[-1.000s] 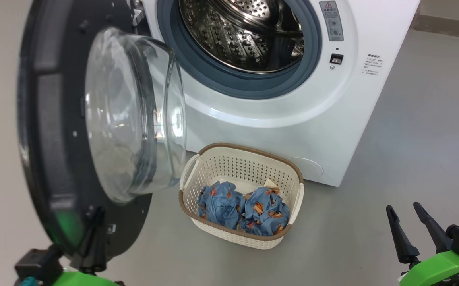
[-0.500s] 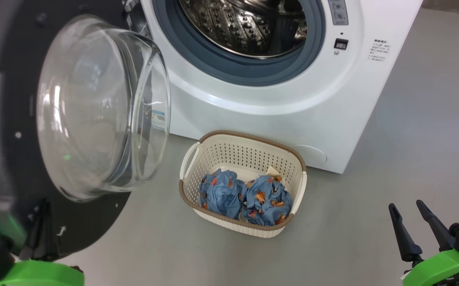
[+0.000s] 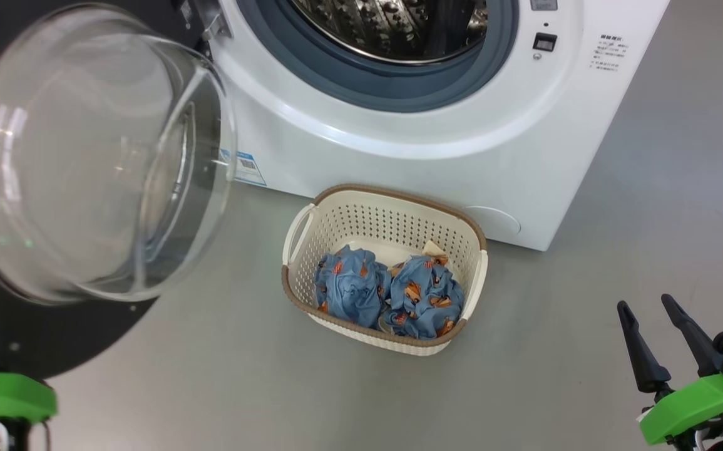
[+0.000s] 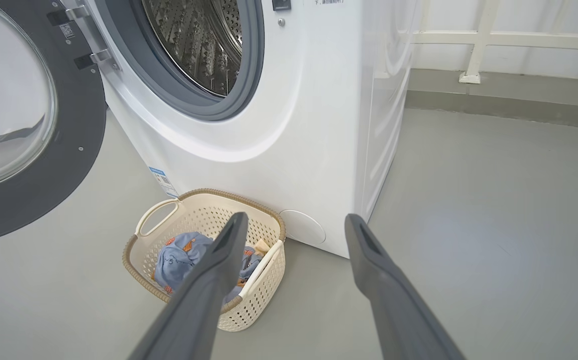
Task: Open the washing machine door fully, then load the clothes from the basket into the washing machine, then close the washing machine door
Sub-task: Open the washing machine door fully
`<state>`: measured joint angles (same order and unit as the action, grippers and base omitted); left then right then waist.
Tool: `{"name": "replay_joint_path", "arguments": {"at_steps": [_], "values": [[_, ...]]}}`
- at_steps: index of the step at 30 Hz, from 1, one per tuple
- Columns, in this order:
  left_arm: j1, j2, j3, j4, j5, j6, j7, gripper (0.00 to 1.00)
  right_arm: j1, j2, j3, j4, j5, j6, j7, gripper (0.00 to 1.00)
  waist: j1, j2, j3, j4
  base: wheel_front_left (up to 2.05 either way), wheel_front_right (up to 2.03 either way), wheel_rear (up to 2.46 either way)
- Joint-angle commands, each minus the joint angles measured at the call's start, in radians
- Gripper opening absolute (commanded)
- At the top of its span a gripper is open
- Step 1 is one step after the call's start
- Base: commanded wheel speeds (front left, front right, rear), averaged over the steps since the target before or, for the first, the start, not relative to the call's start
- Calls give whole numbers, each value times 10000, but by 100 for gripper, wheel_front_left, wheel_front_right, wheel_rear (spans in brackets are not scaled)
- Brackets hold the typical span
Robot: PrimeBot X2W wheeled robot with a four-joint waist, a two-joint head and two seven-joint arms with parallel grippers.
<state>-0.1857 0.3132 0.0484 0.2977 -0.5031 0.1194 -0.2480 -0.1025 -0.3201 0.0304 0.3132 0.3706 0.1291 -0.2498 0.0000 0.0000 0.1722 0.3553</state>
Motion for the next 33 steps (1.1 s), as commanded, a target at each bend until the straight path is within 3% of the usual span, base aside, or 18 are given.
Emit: {"name": "replay_joint_path", "arguments": {"at_steps": [1,8,20,33], "values": [[-572,692,699,115,27,114,-111,0,-197,-237,277,-202,-84,16,-120,100,0,0,106,-31,0,0,0],[-1361,1084,1423,1187,336,-72,-133,0,-382,-310,356,-228,-115,16,-120,100,0,0,414,-112,0,0,0],[-2631,1386,2931,2722,1153,-769,-136,0,-836,-528,492,-300,-158,16,-120,100,0,0,1106,-305,0,0,0],[-3987,2117,4186,4500,1874,-1584,-137,0,-1291,-644,704,-279,-216,16,-120,100,0,0,1685,-494,0,0,0]]}}
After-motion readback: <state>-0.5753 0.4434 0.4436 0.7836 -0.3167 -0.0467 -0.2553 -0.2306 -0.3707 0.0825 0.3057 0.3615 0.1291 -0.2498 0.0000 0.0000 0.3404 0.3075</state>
